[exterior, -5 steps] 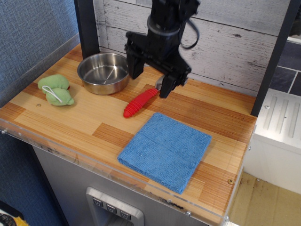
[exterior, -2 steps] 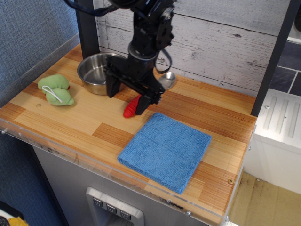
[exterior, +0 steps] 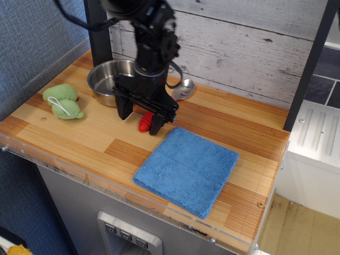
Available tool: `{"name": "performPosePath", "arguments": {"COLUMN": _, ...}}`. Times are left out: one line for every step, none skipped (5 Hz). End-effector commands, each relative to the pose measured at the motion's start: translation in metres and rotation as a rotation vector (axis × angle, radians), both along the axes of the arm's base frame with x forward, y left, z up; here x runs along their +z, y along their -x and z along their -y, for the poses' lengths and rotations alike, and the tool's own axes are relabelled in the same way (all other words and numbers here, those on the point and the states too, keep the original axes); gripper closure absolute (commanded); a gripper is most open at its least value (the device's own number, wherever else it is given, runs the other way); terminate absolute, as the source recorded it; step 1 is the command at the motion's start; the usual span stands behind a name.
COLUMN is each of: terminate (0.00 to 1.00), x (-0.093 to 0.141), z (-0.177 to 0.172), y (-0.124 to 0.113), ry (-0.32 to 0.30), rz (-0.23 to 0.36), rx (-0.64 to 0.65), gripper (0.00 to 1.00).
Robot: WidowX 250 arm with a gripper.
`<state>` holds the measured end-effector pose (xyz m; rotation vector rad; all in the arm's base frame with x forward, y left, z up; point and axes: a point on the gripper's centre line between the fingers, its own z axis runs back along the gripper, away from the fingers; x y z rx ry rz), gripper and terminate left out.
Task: Place the red spoon behind the blue towel
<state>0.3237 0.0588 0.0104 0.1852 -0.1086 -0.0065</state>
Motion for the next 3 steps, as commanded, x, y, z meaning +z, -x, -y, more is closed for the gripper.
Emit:
{"name": "performPosePath", "arguments": {"terminate": 0.0, "x": 0.004, "z": 0.0185, "y": -0.014, "ry": 0.152, "rz": 0.156, "rx": -0.081, "gripper": 0.0}}
{"name": "performPosePath", "arguments": {"terminate": 0.0, "x": 0.0041, "z": 0.0237, "y": -0.0134, "ry": 0.135, "rz": 0.125, "rx": -0.104, "gripper": 1.0}}
{"name": "performPosePath", "arguments": {"terminate": 0.0, "x": 0.005, "z": 0.0273, "y": -0.0129, "ry": 0.116, "rz": 0.098, "rx": -0.126, "gripper": 1.0}}
